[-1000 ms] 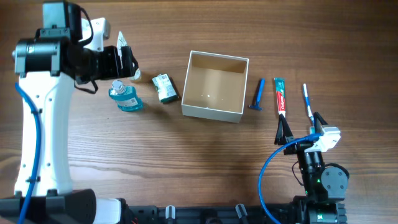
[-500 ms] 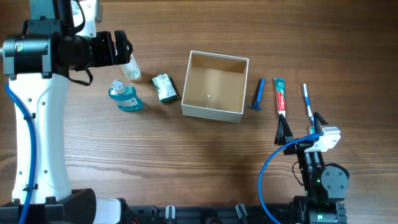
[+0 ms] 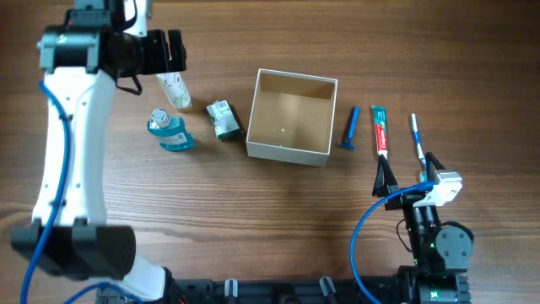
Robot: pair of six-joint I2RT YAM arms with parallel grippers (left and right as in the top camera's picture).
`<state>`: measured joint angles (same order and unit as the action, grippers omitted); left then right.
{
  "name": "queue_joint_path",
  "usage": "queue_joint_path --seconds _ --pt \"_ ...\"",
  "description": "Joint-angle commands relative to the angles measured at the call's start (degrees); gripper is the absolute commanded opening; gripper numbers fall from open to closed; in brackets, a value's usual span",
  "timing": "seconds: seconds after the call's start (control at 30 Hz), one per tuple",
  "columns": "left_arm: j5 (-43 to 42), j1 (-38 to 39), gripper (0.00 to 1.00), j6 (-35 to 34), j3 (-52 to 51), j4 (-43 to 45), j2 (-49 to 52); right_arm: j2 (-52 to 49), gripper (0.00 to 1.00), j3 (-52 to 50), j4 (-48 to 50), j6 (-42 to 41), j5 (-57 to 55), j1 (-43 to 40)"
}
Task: Pack container
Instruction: 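Raise the left arm and move the left gripper over the white-green tube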
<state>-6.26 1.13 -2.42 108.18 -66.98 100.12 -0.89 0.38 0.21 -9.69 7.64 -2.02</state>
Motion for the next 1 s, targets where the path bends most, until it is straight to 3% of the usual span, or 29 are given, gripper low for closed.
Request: queue_joint_path --seconds 0.0,0.2,0.4,0.97 --pt "2.08 0.11 1.00 -0.83 0.63 1.66 2.67 0.68 1.00 -0.09 0.22 0.70 -0.81 0.28" --pt "2.05 0.09 1.00 -0.17 0.59 4.96 4.96 0.68 1.00 -0.09 0.22 0.70 -0.81 0.28" --pt "-0.87 0.02 1.00 6.62 0.59 5.40 7.56 0.68 1.00 -0.09 0.22 0.70 -0.81 0.28" --pt "-1.16 0.00 1.00 6.69 0.59 3.15 13.92 0.68 1.00 -0.09 0.22 0.70 -0.81 0.28"
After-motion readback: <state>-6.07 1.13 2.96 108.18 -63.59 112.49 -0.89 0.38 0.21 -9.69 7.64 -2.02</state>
